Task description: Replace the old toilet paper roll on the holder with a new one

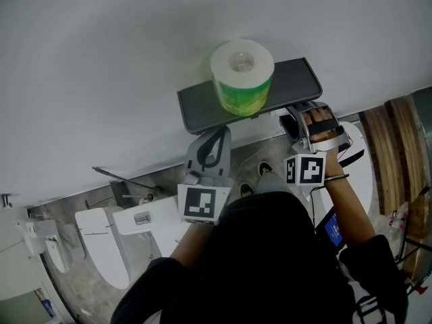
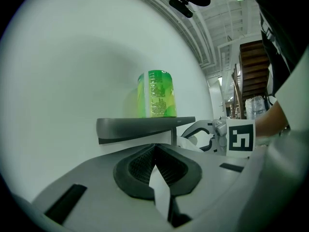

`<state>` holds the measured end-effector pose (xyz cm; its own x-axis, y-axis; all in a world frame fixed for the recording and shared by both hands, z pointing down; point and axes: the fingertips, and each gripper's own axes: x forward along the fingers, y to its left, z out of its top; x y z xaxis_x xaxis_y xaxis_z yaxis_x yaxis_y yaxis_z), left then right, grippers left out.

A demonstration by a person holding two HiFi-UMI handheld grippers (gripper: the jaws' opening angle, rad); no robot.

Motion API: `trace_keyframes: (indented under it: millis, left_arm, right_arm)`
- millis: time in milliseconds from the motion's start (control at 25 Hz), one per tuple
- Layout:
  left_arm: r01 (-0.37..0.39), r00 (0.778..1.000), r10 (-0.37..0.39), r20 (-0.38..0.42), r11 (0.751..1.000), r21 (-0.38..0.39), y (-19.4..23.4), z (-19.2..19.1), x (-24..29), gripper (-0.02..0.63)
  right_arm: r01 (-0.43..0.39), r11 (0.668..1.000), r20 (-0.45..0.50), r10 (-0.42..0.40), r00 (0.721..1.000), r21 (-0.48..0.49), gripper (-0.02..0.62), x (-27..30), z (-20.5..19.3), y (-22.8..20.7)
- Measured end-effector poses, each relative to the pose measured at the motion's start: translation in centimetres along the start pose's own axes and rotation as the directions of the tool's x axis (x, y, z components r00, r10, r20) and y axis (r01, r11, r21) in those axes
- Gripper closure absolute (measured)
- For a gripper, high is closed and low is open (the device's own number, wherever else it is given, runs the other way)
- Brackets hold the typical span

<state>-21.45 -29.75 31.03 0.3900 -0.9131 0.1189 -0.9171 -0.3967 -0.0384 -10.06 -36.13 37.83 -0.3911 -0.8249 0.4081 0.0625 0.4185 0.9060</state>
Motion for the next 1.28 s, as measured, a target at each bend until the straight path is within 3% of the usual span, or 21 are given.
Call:
trace_keyframes:
  millis: [360, 720, 880, 1120, 1280]
  left_arm:
    - [0.006, 1.0, -0.006, -0.001, 1.0, 0.001, -0.2, 0.0, 0.2, 0.592]
    - [0.027, 1.0, -0.027, 0.002, 1.0, 0.01, -1.0, 0.3, 0.6, 0.592]
    - [0.034, 0.999, -0.034, 0.006, 0.999, 0.013, -1.1, 0.1, 1.0, 0.592]
    - [0.037, 0.999, -0.037, 0.011, 0.999, 0.008, -1.2, 0.2, 1.0, 0.592]
    - [0.032, 0.999, -0.032, 0.012, 0.999, 0.011, -1.1, 0.3, 0.8, 0.592]
  right_arm:
    - [0.019, 1.0, -0.103, -0.017, 0.995, 0.013, 0.379, -0.4, -5.1, -0.4]
    - [0.042, 0.999, -0.237, -0.034, 0.971, 0.029, 0.379, -2.2, -11.3, -1.1]
    - [0.09, 0.995, -0.274, -0.077, 0.959, 0.037, 0.379, -3.5, -13.0, -3.1]
    - [0.259, 0.96, -0.209, -0.234, 0.95, 0.104, 0.379, -6.4, -11.2, -11.1]
    - [0.309, 0.911, -0.076, -0.3, 0.951, 0.273, 0.379, -7.7, -7.5, -15.3]
